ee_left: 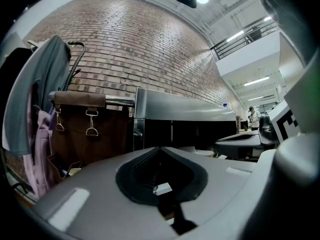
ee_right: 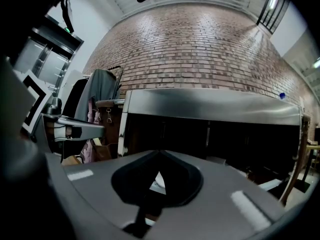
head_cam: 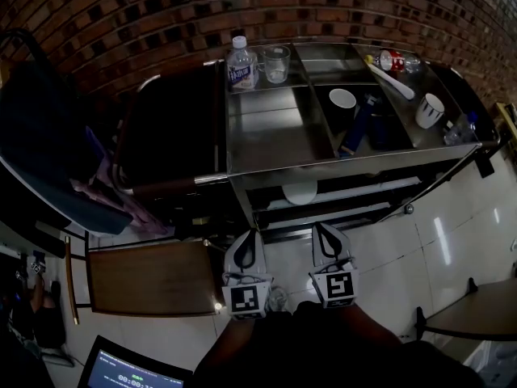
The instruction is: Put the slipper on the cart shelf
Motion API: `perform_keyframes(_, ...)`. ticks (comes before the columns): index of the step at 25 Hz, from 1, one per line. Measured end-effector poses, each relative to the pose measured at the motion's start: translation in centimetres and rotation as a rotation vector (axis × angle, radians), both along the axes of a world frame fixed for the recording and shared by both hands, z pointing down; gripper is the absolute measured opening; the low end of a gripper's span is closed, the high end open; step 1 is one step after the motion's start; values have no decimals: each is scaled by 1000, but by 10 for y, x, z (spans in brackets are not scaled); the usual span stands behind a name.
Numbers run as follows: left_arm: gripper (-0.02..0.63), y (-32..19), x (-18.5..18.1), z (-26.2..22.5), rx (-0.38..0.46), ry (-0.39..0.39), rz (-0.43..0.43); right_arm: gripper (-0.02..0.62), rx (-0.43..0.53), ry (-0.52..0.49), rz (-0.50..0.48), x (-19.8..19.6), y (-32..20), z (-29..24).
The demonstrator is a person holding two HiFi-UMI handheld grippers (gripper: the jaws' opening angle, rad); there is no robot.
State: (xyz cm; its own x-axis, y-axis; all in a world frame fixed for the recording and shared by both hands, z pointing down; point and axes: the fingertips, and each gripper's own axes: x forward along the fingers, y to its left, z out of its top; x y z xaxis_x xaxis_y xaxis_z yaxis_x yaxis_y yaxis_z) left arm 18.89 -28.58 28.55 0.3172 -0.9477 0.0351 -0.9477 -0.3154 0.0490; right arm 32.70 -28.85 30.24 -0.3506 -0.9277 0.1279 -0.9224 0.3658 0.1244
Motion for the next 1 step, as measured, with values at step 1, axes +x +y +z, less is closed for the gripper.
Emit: perform_keyframes(1,15,0,0,0,1,-2,1,2,0,-2,-1,-1,0,0)
